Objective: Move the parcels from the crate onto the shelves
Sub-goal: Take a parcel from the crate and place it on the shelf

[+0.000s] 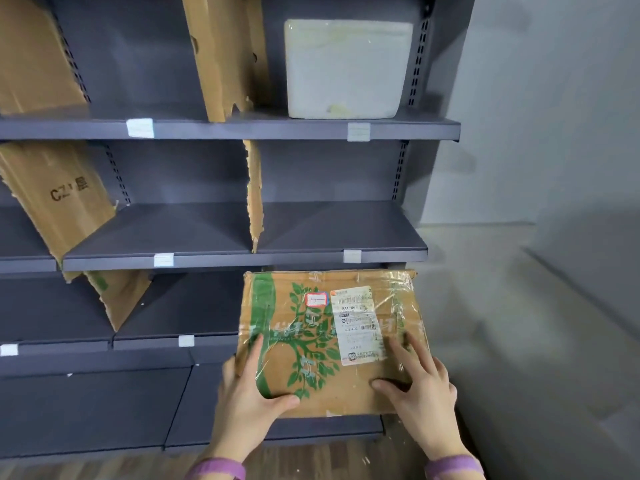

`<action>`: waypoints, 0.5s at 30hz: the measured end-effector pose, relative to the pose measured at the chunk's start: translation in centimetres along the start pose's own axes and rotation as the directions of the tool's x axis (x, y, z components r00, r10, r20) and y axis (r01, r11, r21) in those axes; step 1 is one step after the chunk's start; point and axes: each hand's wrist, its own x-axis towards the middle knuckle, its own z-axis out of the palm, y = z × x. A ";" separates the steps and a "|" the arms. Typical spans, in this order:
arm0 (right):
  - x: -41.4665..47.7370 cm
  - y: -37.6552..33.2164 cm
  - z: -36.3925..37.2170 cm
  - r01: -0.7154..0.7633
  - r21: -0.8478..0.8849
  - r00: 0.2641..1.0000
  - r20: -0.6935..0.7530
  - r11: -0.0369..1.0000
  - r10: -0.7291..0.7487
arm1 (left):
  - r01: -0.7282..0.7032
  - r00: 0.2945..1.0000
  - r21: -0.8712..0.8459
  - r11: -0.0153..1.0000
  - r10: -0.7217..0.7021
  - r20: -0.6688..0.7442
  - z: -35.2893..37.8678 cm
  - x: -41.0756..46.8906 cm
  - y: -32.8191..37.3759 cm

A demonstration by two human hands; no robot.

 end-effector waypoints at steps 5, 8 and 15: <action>5.1 5.0 -1.4 -0.013 0.005 0.996 0.085 1.000 0.013 | 0.065 0.998 0.030 0.997 -0.066 0.021 5.3 2.1 3.3; 7.4 6.8 -1.8 -0.006 0.020 0.994 0.107 1.000 0.004 | 0.081 0.997 0.046 0.996 -0.082 0.014 7.2 3.2 4.7; 10.8 8.2 -2.3 0.021 0.039 0.989 0.148 0.999 -0.026 | 0.106 0.994 0.054 0.993 -0.106 -0.011 8.9 5.4 6.8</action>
